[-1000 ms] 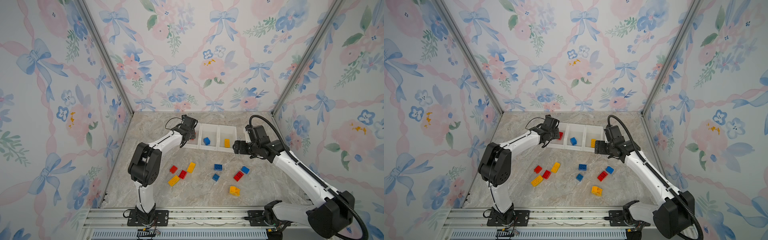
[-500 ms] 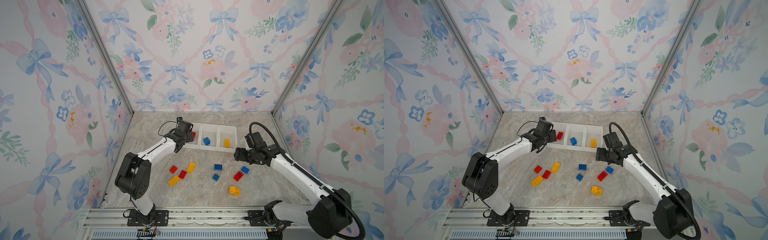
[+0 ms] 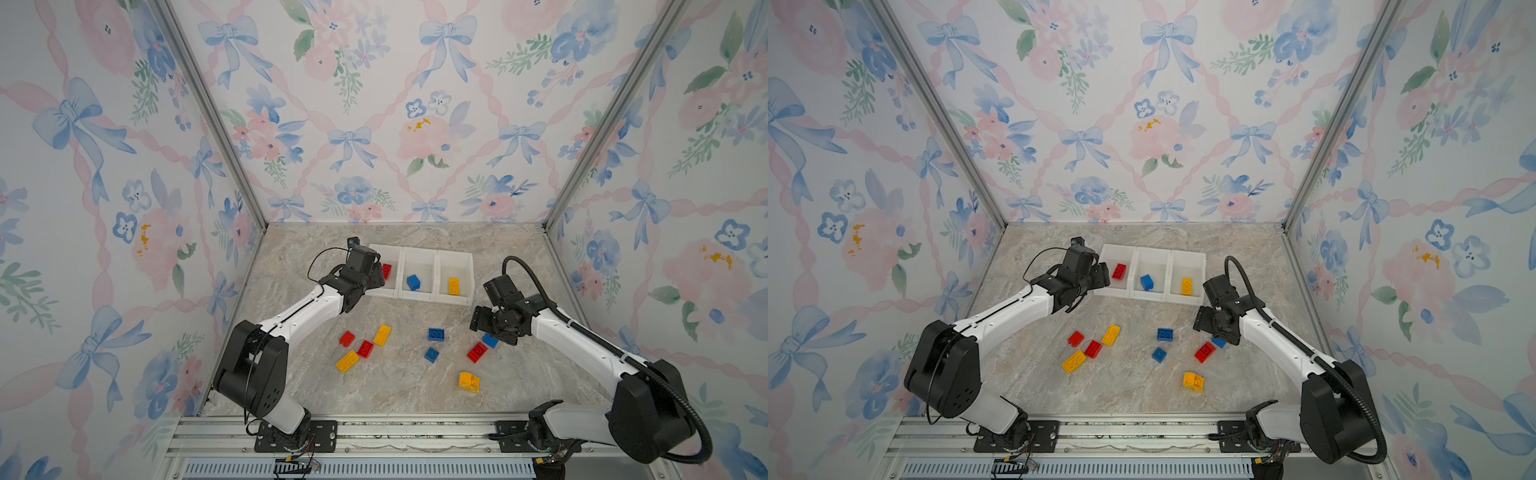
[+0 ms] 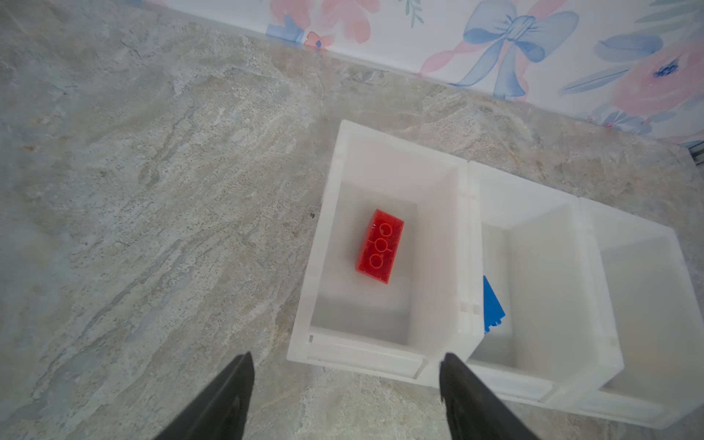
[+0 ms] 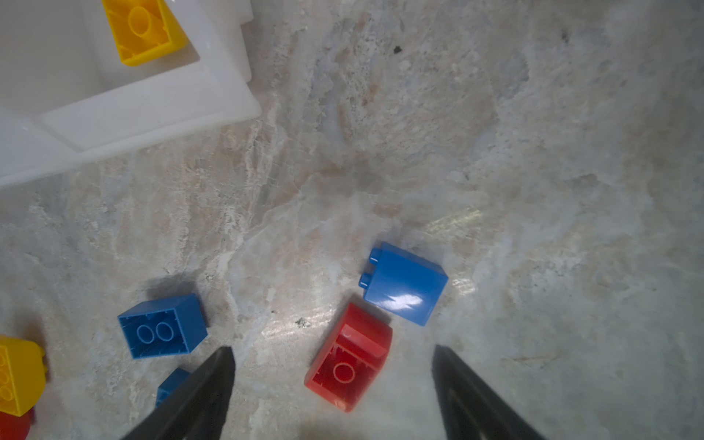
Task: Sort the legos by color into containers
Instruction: 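Grasp a blue brick with the right gripper while the left gripper draws back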
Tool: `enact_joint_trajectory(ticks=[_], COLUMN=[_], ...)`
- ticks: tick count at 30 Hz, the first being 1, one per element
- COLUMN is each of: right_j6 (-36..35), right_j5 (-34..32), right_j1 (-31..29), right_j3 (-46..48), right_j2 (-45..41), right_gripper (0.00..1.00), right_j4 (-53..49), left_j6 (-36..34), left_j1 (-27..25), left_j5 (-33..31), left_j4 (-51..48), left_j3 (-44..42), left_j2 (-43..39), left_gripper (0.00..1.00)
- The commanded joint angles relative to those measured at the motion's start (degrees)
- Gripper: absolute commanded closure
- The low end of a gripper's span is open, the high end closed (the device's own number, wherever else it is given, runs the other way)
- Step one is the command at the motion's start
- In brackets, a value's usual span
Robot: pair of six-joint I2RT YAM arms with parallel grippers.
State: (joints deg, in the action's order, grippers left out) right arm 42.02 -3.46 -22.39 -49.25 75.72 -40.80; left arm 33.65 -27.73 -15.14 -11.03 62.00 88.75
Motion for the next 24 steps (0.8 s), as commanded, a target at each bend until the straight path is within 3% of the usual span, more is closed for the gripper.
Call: enact_joint_trajectory(ticks=[1, 9, 24], right_j6=[3.8, 7.3, 7.4], right_j5=[-0.4, 0.8, 1.5], right_j1=[1.2, 4.6, 7.2], right_j3=[1.6, 4.5, 3.7], right_j2=[1.0, 3.3, 10.6], right_gripper=[0.18, 0.22, 0.26], right_j4=[1.1, 4.9, 7.4], left_j6=[0.6, 1.1, 1.3], left_j1=[-0.2, 0.0, 1.0], left_j5=[0.5, 0.4, 0.5], left_j4=[1.1, 1.3, 1.2], left_j3=[-1.6, -3.9, -5.2], left_j2=[-2.4, -4.7, -6.3], left_gripper=[0.2, 0.18, 0.15])
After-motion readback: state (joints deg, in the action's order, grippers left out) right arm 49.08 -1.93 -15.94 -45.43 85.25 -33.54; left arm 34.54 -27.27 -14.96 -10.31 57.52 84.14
